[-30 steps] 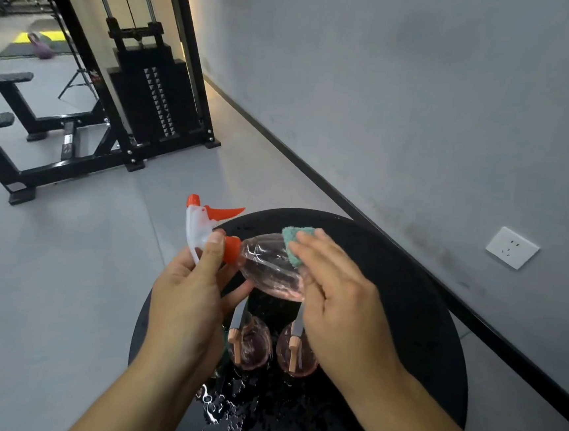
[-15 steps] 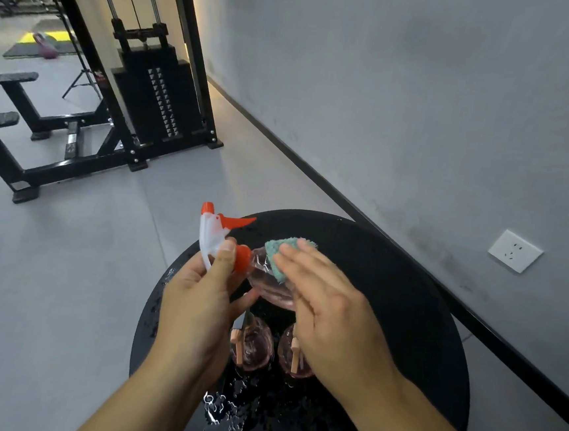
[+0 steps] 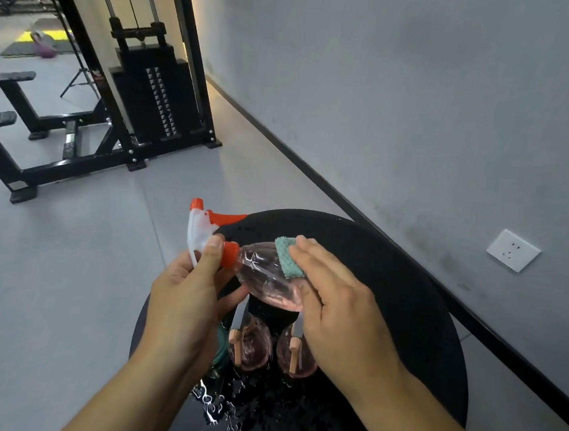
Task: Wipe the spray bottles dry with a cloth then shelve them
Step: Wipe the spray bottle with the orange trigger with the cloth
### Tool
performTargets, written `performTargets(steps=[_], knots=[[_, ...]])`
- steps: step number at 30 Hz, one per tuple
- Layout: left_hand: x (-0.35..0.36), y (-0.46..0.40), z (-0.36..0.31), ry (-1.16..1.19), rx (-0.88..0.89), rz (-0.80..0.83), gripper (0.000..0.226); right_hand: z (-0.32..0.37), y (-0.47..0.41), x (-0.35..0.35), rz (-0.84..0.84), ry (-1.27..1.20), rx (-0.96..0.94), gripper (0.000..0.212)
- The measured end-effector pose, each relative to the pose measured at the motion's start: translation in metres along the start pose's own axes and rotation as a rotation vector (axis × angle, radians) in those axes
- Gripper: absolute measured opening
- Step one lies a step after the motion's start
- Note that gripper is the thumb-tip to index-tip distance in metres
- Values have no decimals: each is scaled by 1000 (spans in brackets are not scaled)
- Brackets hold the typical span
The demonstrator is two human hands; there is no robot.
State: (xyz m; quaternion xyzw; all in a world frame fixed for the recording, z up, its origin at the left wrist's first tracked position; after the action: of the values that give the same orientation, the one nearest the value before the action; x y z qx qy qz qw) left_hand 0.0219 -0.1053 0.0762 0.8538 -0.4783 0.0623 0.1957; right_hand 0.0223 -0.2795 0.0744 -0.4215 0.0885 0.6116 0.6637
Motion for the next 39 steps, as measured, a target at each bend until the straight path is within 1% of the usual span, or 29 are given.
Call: performTargets(steps=[3,6,13,17,22,25,29,32,36,39], knots=[[-2,-2,0,1,-8,-15,26,0,3,2,1,-9,2,48],[-6,-6,-7,23,12,-34,22,-1,3,2,-46,-15,-11,48],[-3,0,-6,54,3,-22,25,3,7,7,-166,-109,-9,43],[3,6,-2,71,0,-2,27,5,9,6,-221,-136,-41,43],[11,12,6,83,-54,76,27,8,12,8,-189,-134,-66,42],[11,10,9,66,-68,81,29,7,13,9,-169,-133,-58,42],[5,1,7,28,-27,42,22,6,13,10,-149,-146,-61,45],[2,-8,4,10,15,9,18,6,11,9,-157,-160,-60,44],[0,-14,-5,19,75,-8,26,3,7,5,-207,-177,-65,36],[-1,-17,-7,-21,99,-3,29,1,6,3,-216,-174,-75,36]])
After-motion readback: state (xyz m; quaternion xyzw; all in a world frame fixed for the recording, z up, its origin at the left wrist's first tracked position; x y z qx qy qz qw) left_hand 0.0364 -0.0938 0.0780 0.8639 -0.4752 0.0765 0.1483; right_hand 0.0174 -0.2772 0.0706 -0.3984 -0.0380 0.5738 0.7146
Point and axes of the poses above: each hand's wrist, its own y-axis away from the middle knuckle, its own x-axis out of the palm, z = x × y, the point moved 2 cm from there along -y, towards the middle knuckle, and after that the axes turned 8 degrees about -z, right-handed, at the moved point
